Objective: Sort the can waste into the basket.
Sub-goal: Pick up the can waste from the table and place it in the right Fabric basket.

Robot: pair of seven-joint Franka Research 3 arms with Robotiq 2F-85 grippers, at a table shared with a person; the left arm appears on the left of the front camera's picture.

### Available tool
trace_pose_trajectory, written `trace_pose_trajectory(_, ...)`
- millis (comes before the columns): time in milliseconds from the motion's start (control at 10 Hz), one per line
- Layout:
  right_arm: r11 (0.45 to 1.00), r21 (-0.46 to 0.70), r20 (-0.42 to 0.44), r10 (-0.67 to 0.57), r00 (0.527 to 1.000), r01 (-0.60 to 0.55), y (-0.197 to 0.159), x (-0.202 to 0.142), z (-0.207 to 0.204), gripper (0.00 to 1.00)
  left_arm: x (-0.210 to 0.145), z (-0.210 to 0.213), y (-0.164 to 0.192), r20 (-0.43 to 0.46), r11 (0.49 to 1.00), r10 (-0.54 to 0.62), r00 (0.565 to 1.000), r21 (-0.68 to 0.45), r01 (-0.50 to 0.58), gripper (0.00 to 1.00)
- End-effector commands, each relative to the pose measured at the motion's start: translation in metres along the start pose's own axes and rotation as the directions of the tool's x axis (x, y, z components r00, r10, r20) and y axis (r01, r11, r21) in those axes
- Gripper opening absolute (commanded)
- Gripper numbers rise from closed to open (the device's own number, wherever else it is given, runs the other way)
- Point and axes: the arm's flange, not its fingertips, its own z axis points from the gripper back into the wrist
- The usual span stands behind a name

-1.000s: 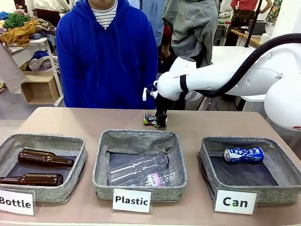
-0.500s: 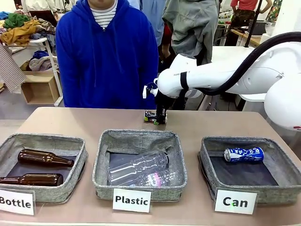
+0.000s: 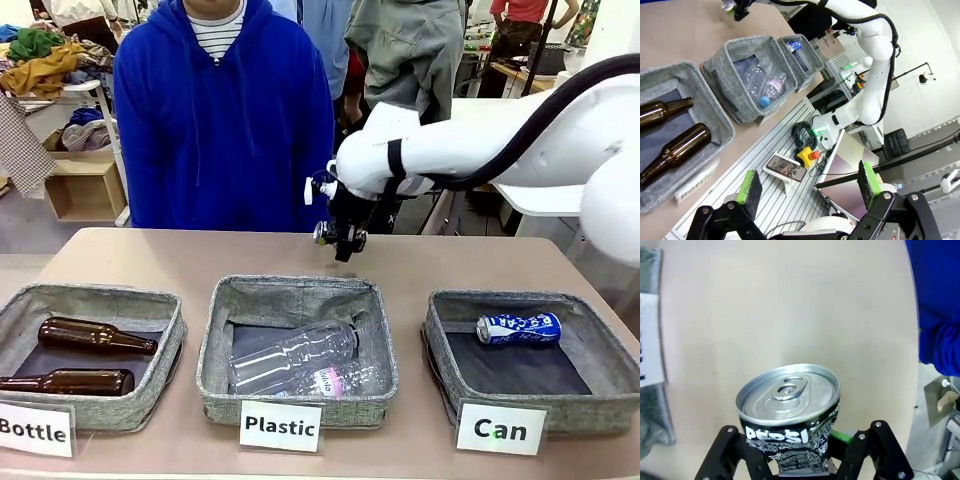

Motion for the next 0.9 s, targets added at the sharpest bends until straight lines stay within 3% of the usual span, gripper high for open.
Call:
trace_pose_trajectory(0, 0.997, -0.026, 0.016, 0.069, 0.997, -0.069, 0.046, -0.029, 0.067, 0.00, 0.001, -0.003, -0.004, 0.012, 1.000, 0.008, 1.000, -0.016, -0.008, 1.00)
trace_pose_trajectory(200, 0.995, -0.042, 0.016, 0.096, 0.995, -0.095, 0.085, -0.063, 0.121, 0.00, 0.001, -0.003, -0.004, 0.012, 1.000, 0.008, 1.000, -0.016, -0.008, 1.00)
trace_pose_trajectory(500, 0.972, 0.114, 0.008, 0.205, 0.979, -0.205, 0.156, -0.112, 0.158, 0.00, 0.001, -0.003, -0.004, 0.012, 1.000, 0.008, 1.000, -0.016, -0.008, 1.00)
trace_pose_trajectory(800, 0.991, 0.116, -0.096, -0.061, 0.994, 0.072, 0.211, -0.169, 0.153, 0.00, 0.001, -0.003, -0.004, 0.012, 1.000, 0.008, 1.000, -0.016, -0.008, 1.00)
